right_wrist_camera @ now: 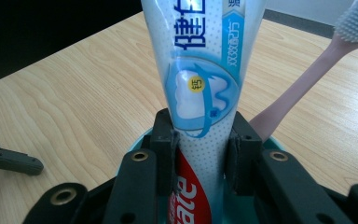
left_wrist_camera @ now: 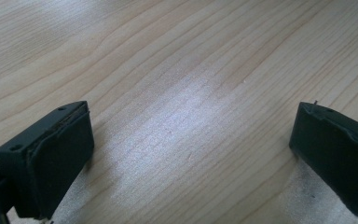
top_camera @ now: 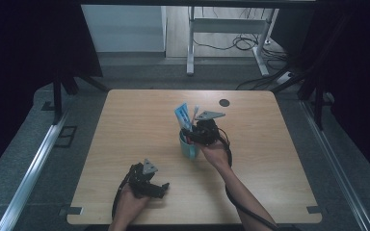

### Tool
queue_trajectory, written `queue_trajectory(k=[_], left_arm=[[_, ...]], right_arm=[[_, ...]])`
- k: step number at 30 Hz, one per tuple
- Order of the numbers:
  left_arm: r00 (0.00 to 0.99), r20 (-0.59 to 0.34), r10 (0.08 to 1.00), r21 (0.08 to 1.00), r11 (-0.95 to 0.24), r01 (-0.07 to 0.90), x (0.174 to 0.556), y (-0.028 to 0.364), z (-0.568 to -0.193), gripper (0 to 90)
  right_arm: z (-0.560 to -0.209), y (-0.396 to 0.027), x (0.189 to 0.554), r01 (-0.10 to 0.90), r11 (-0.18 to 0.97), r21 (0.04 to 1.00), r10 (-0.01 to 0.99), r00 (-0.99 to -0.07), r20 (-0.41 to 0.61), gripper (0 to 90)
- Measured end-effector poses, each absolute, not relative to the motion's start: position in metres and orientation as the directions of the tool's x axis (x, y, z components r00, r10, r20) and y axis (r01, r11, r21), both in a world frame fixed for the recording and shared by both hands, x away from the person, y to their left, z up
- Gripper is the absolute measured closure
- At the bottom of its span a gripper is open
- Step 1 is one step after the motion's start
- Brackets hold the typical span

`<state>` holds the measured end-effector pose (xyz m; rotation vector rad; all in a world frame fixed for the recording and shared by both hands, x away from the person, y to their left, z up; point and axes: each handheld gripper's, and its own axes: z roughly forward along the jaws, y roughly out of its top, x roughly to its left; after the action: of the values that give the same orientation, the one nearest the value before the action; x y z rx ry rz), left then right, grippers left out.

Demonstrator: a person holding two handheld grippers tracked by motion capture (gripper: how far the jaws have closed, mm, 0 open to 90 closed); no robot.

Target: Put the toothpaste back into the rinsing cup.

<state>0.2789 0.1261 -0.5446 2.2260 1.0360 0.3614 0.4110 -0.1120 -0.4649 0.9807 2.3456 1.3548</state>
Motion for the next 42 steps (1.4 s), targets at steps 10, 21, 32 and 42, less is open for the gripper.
queue_trajectory(k=[10,21,32,42], left_arm=[[0.65,-0.022,0.759,0.658,-0.479,0.581,0.279,0.126,-0.545,0.0],[0.651,-0.022,0.759,0.658,-0.479,0.581,0.279,0.126,-0.545,0.0],[0.651,-0.021,0.759,0.658,-0.479,0.58,0.279,0.126,-0.545,0.0],[0.651,-0.021,0.759,0.658,-0.48,0.581,0.279,0.126,-0.545,0.0]], right_arm=[[-0.461,-0.112,0.412,0.427,0.336,0.84,0.658,-0.744,0.115,59.3],[-0.454,-0.117,0.409,0.429,0.349,0.833,0.658,-0.745,0.108,48.4],[-0.447,-0.125,0.405,0.446,0.363,0.818,0.654,-0.747,0.117,39.4],[-0.438,-0.129,0.398,0.433,0.387,0.814,0.631,-0.768,0.109,24.8]])
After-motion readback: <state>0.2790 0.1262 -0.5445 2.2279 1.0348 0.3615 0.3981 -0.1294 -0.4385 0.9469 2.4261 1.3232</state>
